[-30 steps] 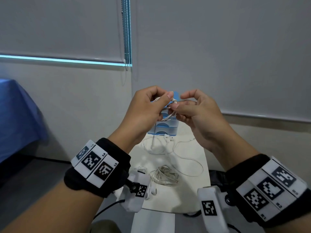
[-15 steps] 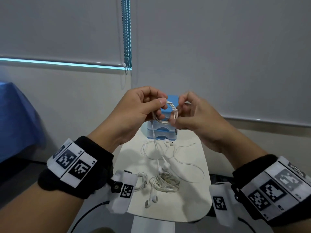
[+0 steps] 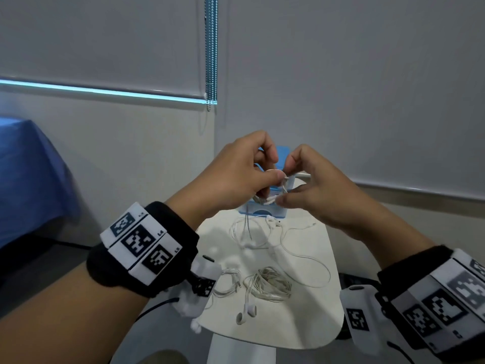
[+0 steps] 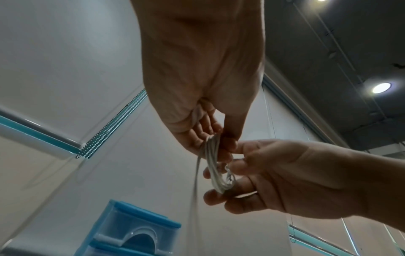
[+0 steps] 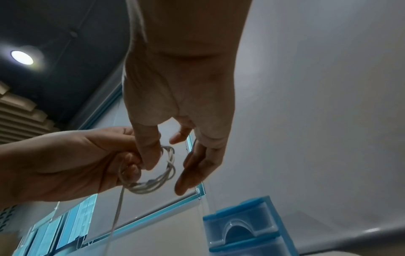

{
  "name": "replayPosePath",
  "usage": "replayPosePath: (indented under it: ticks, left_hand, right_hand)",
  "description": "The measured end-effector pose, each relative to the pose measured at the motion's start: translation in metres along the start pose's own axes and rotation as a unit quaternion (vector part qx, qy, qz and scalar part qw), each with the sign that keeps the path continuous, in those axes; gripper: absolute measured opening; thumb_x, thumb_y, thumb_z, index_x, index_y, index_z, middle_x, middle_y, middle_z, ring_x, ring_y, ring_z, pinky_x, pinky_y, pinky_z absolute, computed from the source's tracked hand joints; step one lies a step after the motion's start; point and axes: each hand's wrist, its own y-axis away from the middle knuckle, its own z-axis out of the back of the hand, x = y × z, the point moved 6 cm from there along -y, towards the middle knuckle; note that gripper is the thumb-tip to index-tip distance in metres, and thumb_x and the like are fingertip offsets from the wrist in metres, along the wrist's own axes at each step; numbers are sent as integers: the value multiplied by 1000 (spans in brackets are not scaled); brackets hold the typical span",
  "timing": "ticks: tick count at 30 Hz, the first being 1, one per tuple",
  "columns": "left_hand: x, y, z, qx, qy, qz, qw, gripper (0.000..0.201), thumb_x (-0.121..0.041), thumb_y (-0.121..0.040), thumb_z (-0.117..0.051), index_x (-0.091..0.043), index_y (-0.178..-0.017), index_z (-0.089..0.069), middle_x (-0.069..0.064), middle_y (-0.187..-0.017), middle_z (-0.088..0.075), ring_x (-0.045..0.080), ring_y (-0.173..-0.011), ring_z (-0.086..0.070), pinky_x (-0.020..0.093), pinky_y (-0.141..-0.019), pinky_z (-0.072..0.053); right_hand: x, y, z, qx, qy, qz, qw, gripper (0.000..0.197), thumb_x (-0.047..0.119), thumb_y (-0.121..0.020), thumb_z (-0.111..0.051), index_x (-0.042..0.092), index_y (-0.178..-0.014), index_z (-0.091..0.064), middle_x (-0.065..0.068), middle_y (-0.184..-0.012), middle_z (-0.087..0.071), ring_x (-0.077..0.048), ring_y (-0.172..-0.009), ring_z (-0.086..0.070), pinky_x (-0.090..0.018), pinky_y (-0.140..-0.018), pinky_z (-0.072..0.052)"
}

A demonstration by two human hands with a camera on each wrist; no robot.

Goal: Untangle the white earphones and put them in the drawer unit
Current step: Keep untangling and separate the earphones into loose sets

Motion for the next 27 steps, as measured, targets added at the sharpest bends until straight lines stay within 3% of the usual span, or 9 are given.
replayPosePath:
  ticks: [3, 5, 8, 11, 13, 15, 18, 22, 27]
  left_hand:
    - [-1, 0, 4, 15, -17, 2, 1000, 21, -9, -93, -76, -8, -98, -56, 3, -76, -72, 22, -60, -71, 29, -58, -57]
    - [-1, -1, 8, 14, -30, 2, 999, 21, -10, -93, -76, -8, -100, -57, 5, -79, -74, 27, -64, -73, 32, -62, -60]
    - [2, -1, 17, 14, -26, 3, 1000, 20, -11, -93, -76, -10, -100, -57, 7, -80, -74, 28, -66, -73, 34, -65, -60]
    - [14, 1, 24, 29, 13, 30, 999, 25, -11, -92, -78, -12, -109, -59, 17, -89, -72, 24, -69, -72, 41, -74, -61]
    - [30, 4, 26, 55, 49, 66, 995, 31, -6, -90, -78, -13, -115, -62, 22, -98, -71, 21, -75, -71, 39, -77, -60]
    - [49, 11, 25, 83, 62, 108, 989, 31, -5, -91, -76, -11, -119, -64, 21, -102, -72, 21, -82, -73, 34, -79, -61]
    - [74, 20, 25, 99, 68, 161, 980, 19, -7, -96, -71, -3, -114, -68, 18, -97, -76, 22, -88, -75, 34, -82, -62]
    - [103, 19, 28, 51, 103, 214, 970, 18, -7, -98, -68, 7, -109, -69, 17, -90, -76, 18, -79, -73, 28, -70, -63]
    - [122, 19, 26, 1, 109, 240, 965, 11, -4, -100, -64, 1, -108, -69, 17, -92, -77, 17, -73, -72, 30, -67, -63]
  right_hand:
    - [5, -10, -1, 23, 6, 3, 1000, 42, 18, -80, -81, 31, -107, -52, 0, -115, -66, -38, -95, -72, -52, -80, -58]
    - [10, -16, -3, 49, 16, 8, 999, 40, 22, -77, -79, 32, -109, -56, -1, -111, -70, -29, -95, -74, -50, -85, -60]
    - [16, -24, -8, 56, 46, 25, 997, 21, 17, -83, -80, 25, -98, -68, -4, -96, -74, -18, -84, -71, -39, -77, -55]
    - [10, -29, -10, 38, 27, 11, 999, 11, 7, -87, -79, 17, -88, -73, -11, -85, -75, -20, -76, -67, -35, -71, -52]
    - [1, -31, -13, 26, -22, -22, 999, 10, 0, -86, -78, 7, -90, -73, -16, -79, -73, -23, -71, -66, -35, -69, -53]
    - [-12, -33, -18, 9, -81, -65, 995, 13, -8, -83, -77, 1, -89, -70, -12, -69, -69, -25, -68, -65, -36, -69, -56]
    - [-31, -33, -32, -6, -145, -126, 981, 20, -11, -80, -78, 4, -85, -66, -15, -71, -69, -27, -64, -67, -35, -63, -57]
    - [-50, -28, -59, 16, -184, -191, 964, 20, -7, -83, -76, 6, -84, -61, -13, -66, -69, -21, -56, -67, -25, -53, -53]
    - [-65, -24, -88, 33, -198, -243, 949, 15, 1, -89, -75, 6, -82, -62, -16, -72, -72, -18, -54, -65, -22, -50, -49]
